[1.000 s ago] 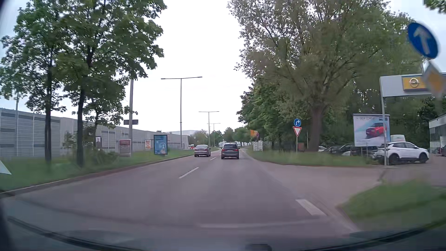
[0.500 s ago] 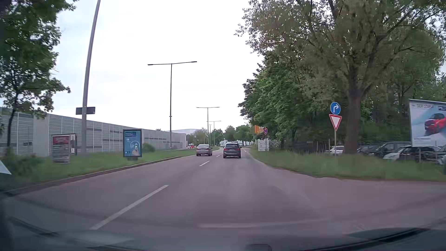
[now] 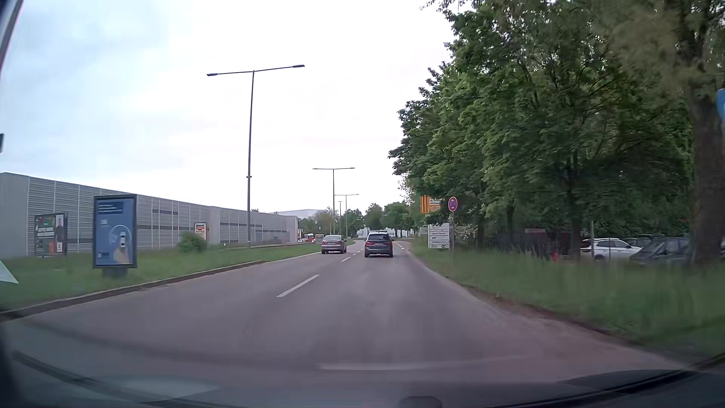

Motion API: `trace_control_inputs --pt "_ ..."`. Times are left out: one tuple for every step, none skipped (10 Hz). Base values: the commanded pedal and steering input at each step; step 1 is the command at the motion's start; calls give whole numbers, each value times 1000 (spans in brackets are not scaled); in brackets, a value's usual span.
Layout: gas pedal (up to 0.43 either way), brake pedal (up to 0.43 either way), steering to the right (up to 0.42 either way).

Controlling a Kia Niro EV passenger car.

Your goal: Follow the waypoints while adhering to traffic rules and regulations

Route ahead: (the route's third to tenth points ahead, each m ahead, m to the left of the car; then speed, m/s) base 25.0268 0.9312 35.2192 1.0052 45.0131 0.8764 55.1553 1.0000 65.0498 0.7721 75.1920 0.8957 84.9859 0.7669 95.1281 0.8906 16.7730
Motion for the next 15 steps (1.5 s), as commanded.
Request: trace_control_inputs --pt "177 0 1" --pt "177 0 0" --pt "177 0 1" --pt "177 0 1" --pt "177 0 1" --pt "189 0 1" --pt "189 0 1" --pt "197 0 0" --pt "209 0 0" --pt "240 0 0" --pt "240 0 0" --pt "240 0 0" --pt "240 0 0" --pt "240 0 0" --pt "240 0 0"
